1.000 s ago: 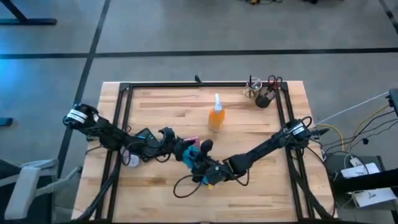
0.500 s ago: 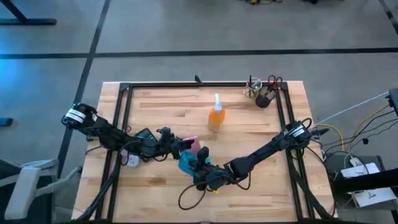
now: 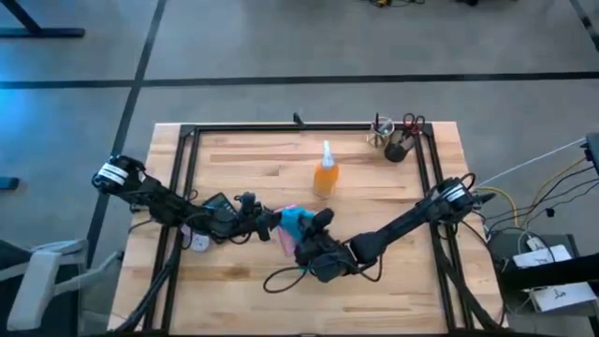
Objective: Apply microfiber cloth
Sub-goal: Wipe the pink cellphone with the blue microfiber cloth
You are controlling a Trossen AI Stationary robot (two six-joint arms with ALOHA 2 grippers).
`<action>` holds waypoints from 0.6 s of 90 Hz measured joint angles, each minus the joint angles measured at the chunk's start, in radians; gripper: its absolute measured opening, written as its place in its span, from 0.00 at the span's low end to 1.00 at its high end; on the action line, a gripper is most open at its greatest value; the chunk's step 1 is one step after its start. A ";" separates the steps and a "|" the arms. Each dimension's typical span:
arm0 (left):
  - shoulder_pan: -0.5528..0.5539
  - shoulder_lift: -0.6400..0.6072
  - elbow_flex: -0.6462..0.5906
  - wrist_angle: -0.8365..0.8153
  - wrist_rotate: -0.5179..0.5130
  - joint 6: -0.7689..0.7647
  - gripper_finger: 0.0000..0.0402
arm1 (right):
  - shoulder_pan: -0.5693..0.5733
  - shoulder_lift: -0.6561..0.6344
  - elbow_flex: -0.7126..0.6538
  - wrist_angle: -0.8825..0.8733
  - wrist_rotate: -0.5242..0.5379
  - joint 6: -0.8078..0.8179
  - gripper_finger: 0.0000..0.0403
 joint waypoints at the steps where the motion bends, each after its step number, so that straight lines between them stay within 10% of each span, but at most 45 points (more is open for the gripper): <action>1: 0.000 0.000 0.000 0.000 0.000 0.000 0.05 | 0.000 -0.001 0.000 0.000 -0.001 0.000 0.00; 36: -0.005 0.000 -0.005 -0.016 0.042 0.012 0.05 | -0.014 -0.006 0.000 0.016 -0.381 0.138 0.00; 54: -0.016 0.000 -0.005 -0.006 0.036 0.011 0.05 | -0.011 -0.016 0.001 -0.016 -0.220 0.045 0.00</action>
